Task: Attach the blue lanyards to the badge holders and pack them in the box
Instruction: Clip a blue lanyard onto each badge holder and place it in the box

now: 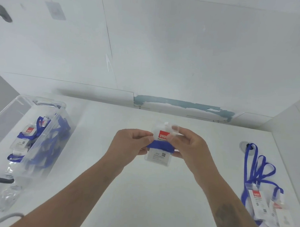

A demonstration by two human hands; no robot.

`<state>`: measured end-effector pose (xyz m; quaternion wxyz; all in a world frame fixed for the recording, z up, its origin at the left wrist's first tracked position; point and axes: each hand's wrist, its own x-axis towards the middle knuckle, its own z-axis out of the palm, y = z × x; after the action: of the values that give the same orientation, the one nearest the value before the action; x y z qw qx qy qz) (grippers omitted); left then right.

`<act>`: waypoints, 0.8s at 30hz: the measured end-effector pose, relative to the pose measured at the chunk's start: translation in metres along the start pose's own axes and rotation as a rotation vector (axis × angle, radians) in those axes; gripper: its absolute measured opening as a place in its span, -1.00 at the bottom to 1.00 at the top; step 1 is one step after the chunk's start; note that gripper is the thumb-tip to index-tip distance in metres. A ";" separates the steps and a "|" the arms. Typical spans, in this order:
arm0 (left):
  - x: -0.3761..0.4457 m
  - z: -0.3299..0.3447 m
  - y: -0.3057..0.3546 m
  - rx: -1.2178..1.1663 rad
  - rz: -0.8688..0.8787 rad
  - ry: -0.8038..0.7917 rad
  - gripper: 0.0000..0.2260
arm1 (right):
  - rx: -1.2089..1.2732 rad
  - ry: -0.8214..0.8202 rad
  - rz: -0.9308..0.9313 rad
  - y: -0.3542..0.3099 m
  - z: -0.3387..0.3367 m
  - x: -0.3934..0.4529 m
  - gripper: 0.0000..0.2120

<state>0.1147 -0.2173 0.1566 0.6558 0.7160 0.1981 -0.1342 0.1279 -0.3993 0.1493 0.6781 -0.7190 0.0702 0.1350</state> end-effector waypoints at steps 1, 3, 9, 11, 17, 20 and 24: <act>0.000 0.000 -0.002 -0.018 -0.004 0.040 -0.96 | 0.053 0.052 0.006 0.003 0.003 -0.004 -0.76; -0.002 0.002 -0.007 -0.043 -0.015 0.098 -0.96 | 0.115 0.074 0.013 0.011 0.008 -0.013 -0.80; -0.009 -0.010 -0.014 -0.036 -0.032 0.131 -0.97 | 0.102 -0.008 -0.015 0.015 0.035 -0.030 -0.76; -0.009 -0.020 -0.014 -0.034 -0.025 0.138 -0.97 | 0.102 -0.030 -0.020 0.014 0.045 -0.031 -0.76; -0.005 -0.068 -0.021 -0.034 -0.003 0.155 -0.97 | 0.092 -0.061 -0.043 0.008 0.095 -0.032 -0.73; -0.002 -0.103 -0.025 -0.034 -0.001 0.154 -0.96 | 0.104 -0.060 -0.041 0.007 0.130 -0.033 -0.73; 0.003 -0.167 -0.031 -0.043 -0.002 0.125 -0.96 | 0.131 -0.039 -0.019 0.004 0.195 -0.035 -0.76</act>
<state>0.0919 -0.0498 0.1449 0.6574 0.7084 0.2423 -0.0857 0.0735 -0.2088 0.1470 0.7262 -0.6709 0.0590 0.1378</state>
